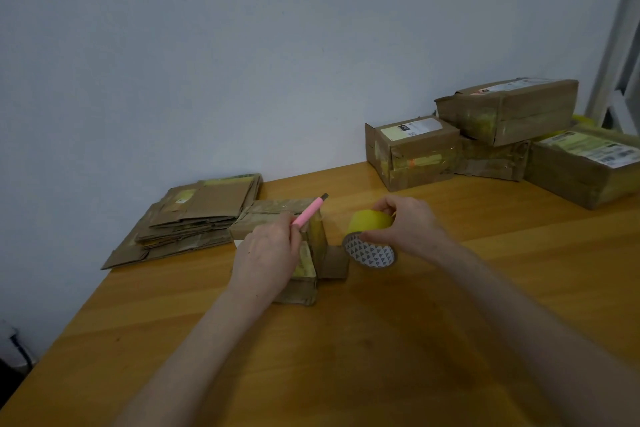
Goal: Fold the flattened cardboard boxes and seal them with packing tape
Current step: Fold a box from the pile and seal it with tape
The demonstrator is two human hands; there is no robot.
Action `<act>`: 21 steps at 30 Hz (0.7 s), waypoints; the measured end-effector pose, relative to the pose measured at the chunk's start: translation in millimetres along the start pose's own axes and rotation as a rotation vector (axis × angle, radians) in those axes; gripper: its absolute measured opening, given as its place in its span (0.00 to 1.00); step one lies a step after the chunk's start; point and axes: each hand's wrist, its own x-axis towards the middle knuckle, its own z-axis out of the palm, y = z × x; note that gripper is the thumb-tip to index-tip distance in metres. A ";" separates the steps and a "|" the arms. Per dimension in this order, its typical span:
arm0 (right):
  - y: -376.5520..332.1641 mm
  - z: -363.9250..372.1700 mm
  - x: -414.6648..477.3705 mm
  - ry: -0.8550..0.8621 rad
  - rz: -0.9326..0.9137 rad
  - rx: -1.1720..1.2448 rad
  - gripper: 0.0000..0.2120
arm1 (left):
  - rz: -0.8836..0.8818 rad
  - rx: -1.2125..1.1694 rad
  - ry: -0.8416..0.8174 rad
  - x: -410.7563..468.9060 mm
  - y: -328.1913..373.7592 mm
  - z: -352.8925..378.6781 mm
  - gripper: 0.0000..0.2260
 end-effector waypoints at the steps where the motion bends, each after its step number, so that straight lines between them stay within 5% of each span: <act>1: -0.8 -0.3 -0.9 0.004 -0.007 0.008 0.26 | -0.004 -0.019 0.007 -0.7 0.2 -2.4 0.13; 21: -0.8 -0.5 -11.4 -0.021 -0.006 -0.061 0.29 | -0.041 -0.102 -0.186 -0.8 10.4 -2.4 0.18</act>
